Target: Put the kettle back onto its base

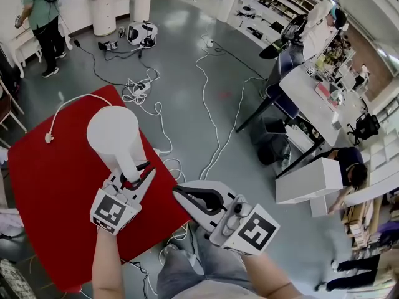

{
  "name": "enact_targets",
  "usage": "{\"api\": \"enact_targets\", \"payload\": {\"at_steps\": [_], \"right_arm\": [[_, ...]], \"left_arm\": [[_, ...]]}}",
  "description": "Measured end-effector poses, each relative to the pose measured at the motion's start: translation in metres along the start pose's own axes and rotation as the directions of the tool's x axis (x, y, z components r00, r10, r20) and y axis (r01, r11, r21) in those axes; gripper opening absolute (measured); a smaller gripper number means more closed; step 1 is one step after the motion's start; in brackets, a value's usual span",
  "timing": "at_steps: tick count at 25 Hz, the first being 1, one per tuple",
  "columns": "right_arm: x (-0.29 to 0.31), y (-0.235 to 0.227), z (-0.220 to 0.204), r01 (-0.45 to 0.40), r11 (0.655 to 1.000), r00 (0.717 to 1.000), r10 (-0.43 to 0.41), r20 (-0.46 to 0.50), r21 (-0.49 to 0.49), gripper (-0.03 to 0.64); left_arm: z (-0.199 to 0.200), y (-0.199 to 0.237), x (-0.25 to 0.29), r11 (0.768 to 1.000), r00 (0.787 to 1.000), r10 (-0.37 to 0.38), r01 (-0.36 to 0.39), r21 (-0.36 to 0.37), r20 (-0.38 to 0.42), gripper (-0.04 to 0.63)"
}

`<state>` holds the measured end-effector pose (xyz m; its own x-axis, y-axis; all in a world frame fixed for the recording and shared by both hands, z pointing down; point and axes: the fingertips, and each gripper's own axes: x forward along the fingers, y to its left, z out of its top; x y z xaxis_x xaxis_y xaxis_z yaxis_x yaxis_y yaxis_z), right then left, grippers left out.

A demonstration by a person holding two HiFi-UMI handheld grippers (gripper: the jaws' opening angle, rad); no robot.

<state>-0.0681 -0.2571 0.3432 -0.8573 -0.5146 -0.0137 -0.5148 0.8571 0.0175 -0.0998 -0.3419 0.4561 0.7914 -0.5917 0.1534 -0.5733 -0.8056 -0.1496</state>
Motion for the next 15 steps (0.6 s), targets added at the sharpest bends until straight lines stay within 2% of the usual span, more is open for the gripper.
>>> {"api": "enact_targets", "payload": {"at_steps": [2,8,15], "right_arm": [[-0.001,0.002,0.0,-0.003,1.0,1.0,0.003,0.001,-0.005,0.008],[0.004,0.009,0.004,-0.024,1.0,1.0,0.024,0.016,-0.007,0.007],[0.015,0.026,0.015,-0.089,0.996,0.996,0.089,0.03,-0.001,0.008]], "left_arm": [[-0.002,-0.002,-0.003,1.0,1.0,-0.015,0.016,0.019,-0.019,0.086],[0.001,0.007,-0.032,1.0,1.0,0.014,-0.014,-0.005,0.003,0.133],[-0.009,0.018,-0.059,0.995,0.989,0.099,-0.097,0.019,-0.107,0.147]]}}
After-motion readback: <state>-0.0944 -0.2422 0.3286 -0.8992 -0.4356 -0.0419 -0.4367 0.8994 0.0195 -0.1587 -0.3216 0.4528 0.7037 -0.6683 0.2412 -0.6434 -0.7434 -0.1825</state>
